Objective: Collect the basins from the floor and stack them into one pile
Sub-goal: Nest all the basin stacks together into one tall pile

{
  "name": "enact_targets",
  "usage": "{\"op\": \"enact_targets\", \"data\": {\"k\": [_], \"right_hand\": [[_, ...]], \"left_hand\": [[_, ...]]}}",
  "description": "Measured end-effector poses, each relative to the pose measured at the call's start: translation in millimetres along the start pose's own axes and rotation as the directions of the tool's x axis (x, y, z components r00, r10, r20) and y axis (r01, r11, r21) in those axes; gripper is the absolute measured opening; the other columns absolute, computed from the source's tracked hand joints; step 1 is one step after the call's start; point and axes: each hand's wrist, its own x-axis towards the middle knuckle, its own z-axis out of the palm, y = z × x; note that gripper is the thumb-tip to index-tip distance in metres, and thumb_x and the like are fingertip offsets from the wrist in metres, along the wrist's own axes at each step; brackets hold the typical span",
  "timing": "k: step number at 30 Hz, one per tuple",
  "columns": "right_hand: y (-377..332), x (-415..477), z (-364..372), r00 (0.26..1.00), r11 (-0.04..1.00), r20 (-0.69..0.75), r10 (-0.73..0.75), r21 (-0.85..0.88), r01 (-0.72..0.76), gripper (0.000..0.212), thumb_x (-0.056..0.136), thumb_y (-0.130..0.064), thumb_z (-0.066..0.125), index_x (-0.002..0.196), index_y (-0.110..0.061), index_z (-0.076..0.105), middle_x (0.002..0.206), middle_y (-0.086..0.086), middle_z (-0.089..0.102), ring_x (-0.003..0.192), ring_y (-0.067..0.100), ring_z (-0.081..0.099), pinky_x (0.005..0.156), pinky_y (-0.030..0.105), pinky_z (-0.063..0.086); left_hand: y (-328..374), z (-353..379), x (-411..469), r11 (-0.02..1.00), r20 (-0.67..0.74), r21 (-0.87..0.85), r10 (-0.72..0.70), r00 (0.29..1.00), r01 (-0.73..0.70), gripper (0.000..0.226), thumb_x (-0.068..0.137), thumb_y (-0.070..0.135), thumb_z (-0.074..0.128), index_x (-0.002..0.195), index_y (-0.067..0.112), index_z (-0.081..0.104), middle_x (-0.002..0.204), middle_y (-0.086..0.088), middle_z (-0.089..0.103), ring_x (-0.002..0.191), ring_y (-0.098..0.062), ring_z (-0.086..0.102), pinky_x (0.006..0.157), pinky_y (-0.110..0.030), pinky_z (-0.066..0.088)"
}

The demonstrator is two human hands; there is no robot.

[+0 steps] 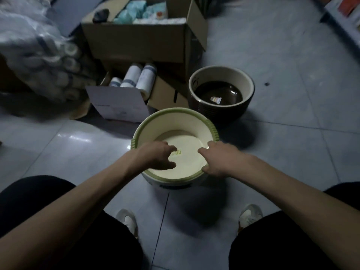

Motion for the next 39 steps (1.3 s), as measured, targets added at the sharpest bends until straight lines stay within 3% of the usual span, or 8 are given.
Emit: {"op": "enact_targets", "data": {"k": [10,24,27,30,34,36,38,39], "right_hand": [[-1,-29,6,0.997,0.994,-0.062,0.036,0.106,-0.029,0.064,0.096,-0.043,0.056,0.153,-0.024,0.033,0.146,0.013,0.042,0.132,0.036,0.045,0.098,0.045,0.045],[13,-13,28,0.989,0.944,-0.04,0.143,0.307,-0.124,0.082,0.089,-0.048,0.061,0.159,-0.03,0.022,0.153,0.017,0.04,0.133,0.038,0.048,0.105,0.049,0.047],[12,7,43,0.984,0.888,0.01,0.178,0.429,-0.165,0.087,0.089,-0.051,0.062,0.159,-0.028,0.017,0.156,0.018,0.037,0.135,0.039,0.046,0.107,0.049,0.046],[15,30,61,0.958,0.737,0.003,0.286,0.639,-0.222,0.09,0.092,-0.054,0.062,0.162,-0.021,0.016,0.158,0.019,0.036,0.14,0.04,0.043,0.109,0.045,0.043],[32,52,104,0.885,0.376,0.097,0.454,0.88,-0.289,0.096,0.085,-0.068,0.06,0.161,-0.023,0.021,0.161,0.016,0.034,0.144,0.04,0.039,0.113,0.053,0.04],[23,40,105,0.836,0.163,0.257,0.484,0.913,-0.375,0.095,0.091,-0.066,0.058,0.162,-0.016,0.019,0.164,0.014,0.029,0.142,0.039,0.04,0.104,0.051,0.046],[23,39,110,0.829,0.022,0.362,0.427,0.912,-0.41,0.087,0.096,-0.06,0.055,0.159,-0.009,0.026,0.158,0.017,0.037,0.127,0.039,0.052,0.086,0.045,0.053],[24,40,111,0.83,-0.014,0.392,0.397,0.907,-0.421,0.08,0.097,-0.059,0.054,0.156,-0.009,0.032,0.152,0.02,0.045,0.123,0.041,0.055,0.088,0.047,0.055]], "left_hand": [[-20,9,-58,0.993,-0.357,-0.106,-0.082,0.93,0.047,0.064,0.097,0.053,0.055,0.155,0.034,0.037,0.14,0.002,0.057,0.115,-0.024,0.061,0.088,-0.037,0.054],[-34,64,-90,0.922,-0.159,-0.284,-0.318,0.935,0.265,0.076,0.094,0.056,0.056,0.159,0.03,0.026,0.148,-0.004,0.052,0.126,-0.029,0.057,0.092,-0.04,0.051],[-34,87,-80,0.76,-0.109,-0.576,-0.435,0.894,0.3,0.079,0.095,0.055,0.057,0.158,0.021,0.022,0.136,-0.008,0.062,0.117,-0.03,0.061,0.081,-0.036,0.046],[-42,111,-65,0.508,0.098,-0.776,-0.489,0.867,0.374,0.093,0.094,0.064,0.056,0.159,0.01,0.018,0.149,-0.017,0.052,0.128,-0.034,0.055,0.087,-0.034,0.042],[-52,131,-50,0.171,0.401,-0.852,-0.396,0.826,0.495,0.098,0.085,0.082,0.05,0.159,0.022,0.028,0.153,-0.016,0.043,0.124,-0.037,0.055,0.098,-0.051,0.049],[-56,138,-40,0.023,0.422,-0.887,-0.361,0.832,0.46,0.092,0.086,0.082,0.05,0.155,0.024,0.036,0.149,-0.017,0.046,0.125,-0.038,0.056,0.1,-0.052,0.049],[-61,145,-30,-0.105,0.41,-0.911,-0.352,0.842,0.399,0.088,0.087,0.079,0.052,0.153,0.023,0.039,0.141,-0.015,0.052,0.12,-0.034,0.058,0.099,-0.051,0.052],[-65,149,-25,-0.153,0.403,-0.915,-0.344,0.848,0.373,0.087,0.087,0.079,0.053,0.152,0.022,0.04,0.137,-0.013,0.054,0.118,-0.032,0.06,0.099,-0.051,0.052]]}}
